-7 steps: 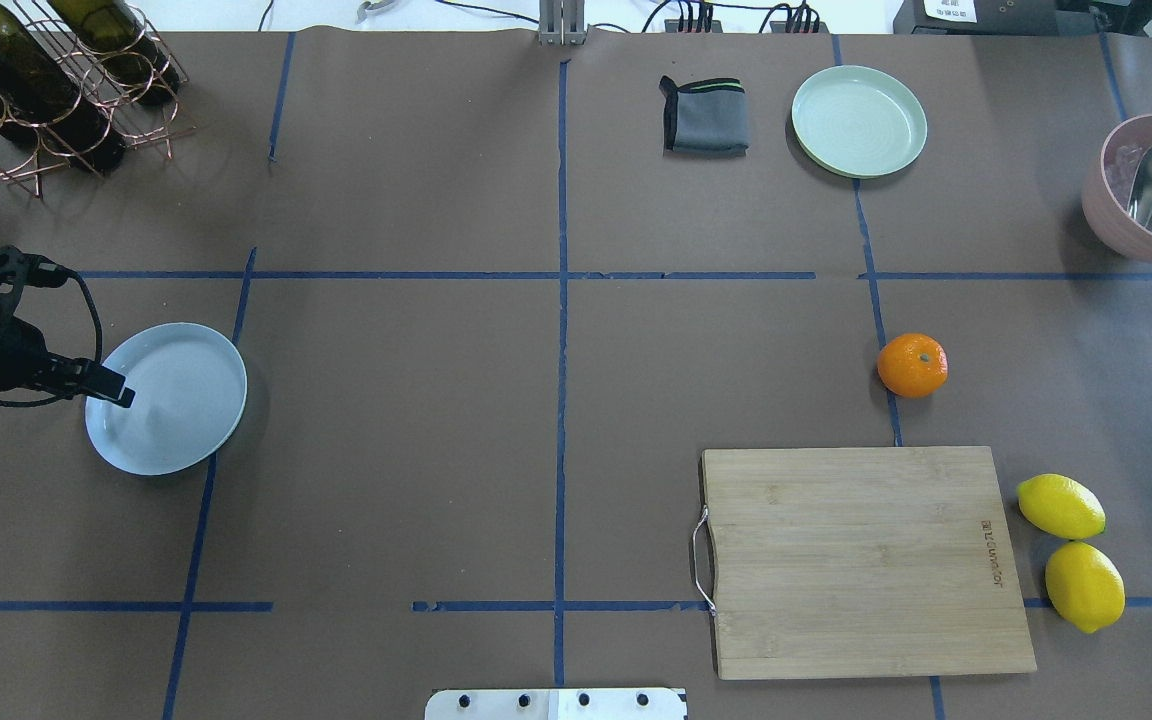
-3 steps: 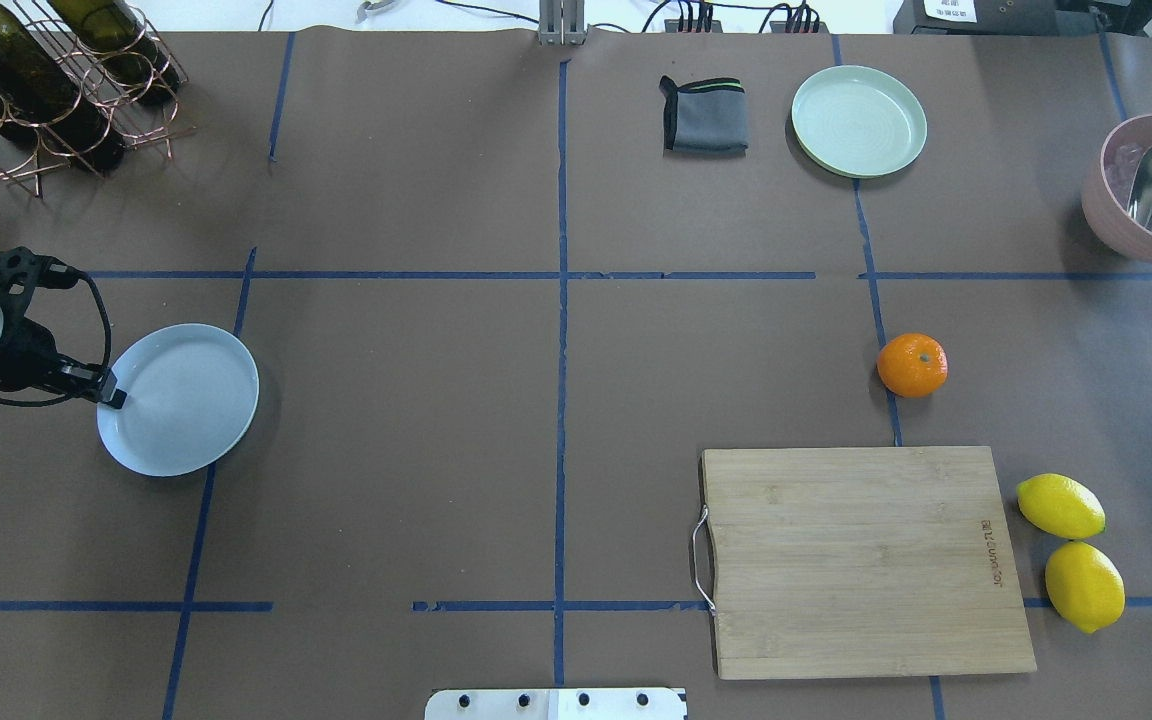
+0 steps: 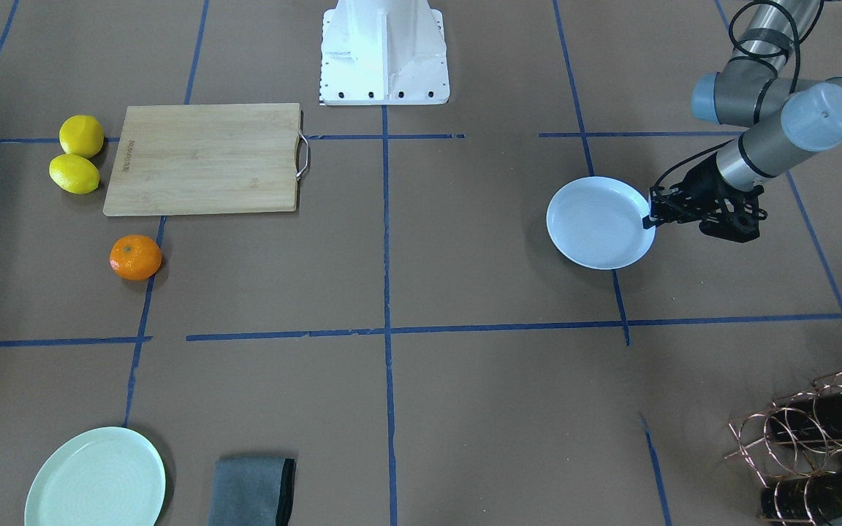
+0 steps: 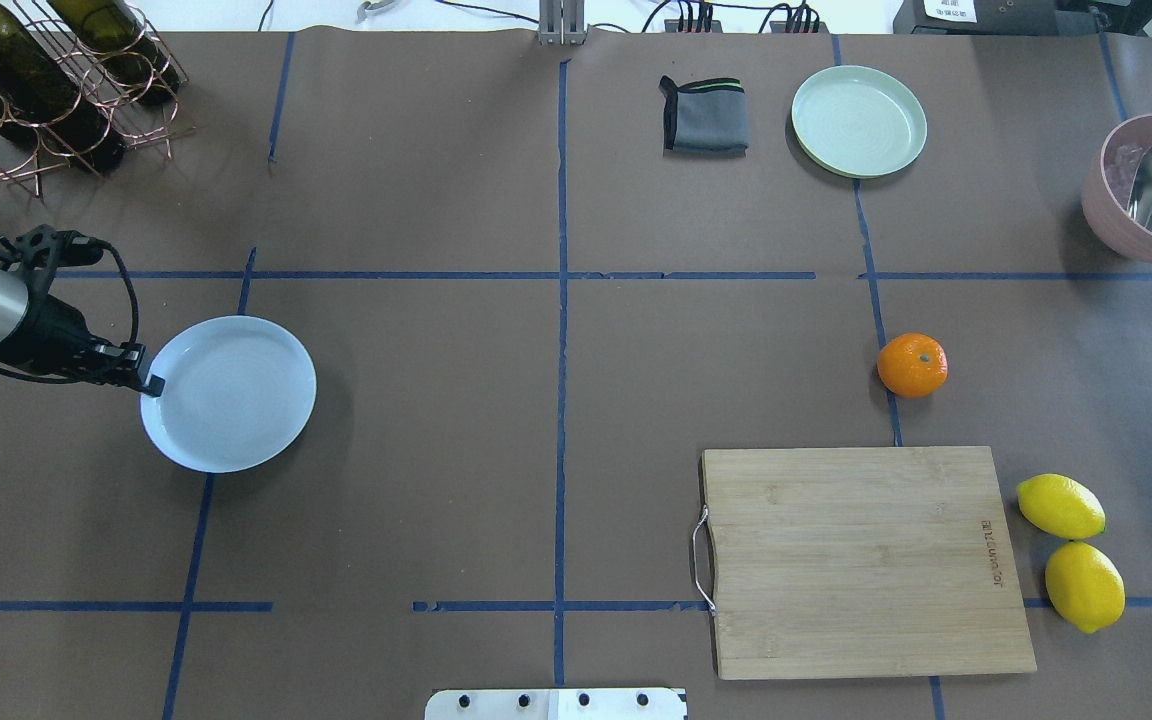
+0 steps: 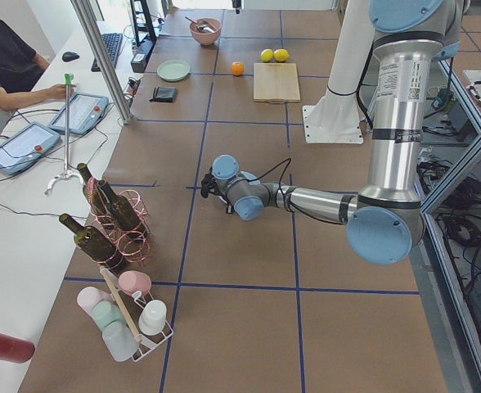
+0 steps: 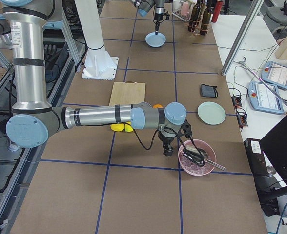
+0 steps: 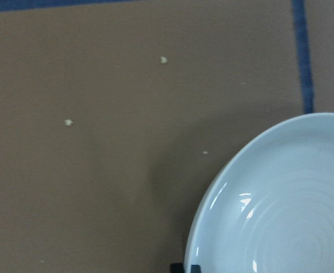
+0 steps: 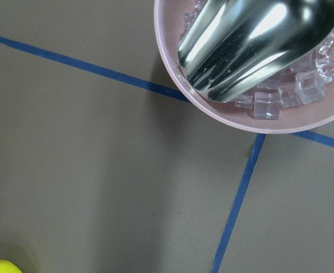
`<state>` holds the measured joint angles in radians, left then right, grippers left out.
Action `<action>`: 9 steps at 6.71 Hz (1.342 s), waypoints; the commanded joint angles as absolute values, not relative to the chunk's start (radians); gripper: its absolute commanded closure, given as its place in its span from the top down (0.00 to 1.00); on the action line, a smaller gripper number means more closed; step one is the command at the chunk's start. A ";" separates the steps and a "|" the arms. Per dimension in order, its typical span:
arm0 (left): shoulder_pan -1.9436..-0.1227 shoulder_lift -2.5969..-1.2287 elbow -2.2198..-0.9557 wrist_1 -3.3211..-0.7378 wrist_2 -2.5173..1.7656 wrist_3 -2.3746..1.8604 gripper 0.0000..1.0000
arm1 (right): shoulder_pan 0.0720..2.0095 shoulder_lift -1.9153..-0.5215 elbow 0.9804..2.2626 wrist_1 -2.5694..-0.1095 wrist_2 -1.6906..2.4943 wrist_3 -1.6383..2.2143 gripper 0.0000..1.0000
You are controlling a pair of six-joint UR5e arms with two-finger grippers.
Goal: Pick orange to plate
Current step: 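Slide the light blue plate with the left gripper toward the table center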
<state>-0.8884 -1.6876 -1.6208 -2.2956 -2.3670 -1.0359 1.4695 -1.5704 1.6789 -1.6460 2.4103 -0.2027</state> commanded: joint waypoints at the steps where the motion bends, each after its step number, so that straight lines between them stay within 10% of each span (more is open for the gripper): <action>1: -0.829 -1.927 -1.600 -2.287 -2.373 -1.401 0.00 | 1.468 -1.575 1.680 -1.646 2.410 -0.204 1.00; 6: -0.557 -2.189 -1.407 -2.289 -2.070 -1.578 0.00 | 1.462 -1.594 1.677 -1.591 2.418 -0.196 1.00; 9: -0.538 -2.184 -1.413 -2.293 -2.051 -1.575 0.56 | 1.411 -1.600 1.677 -1.492 2.418 -0.170 1.00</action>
<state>-0.5414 -2.1869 -1.4090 -2.2916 -2.0558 -1.5769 1.4333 -1.5966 1.6765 -1.5352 2.4175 -0.1768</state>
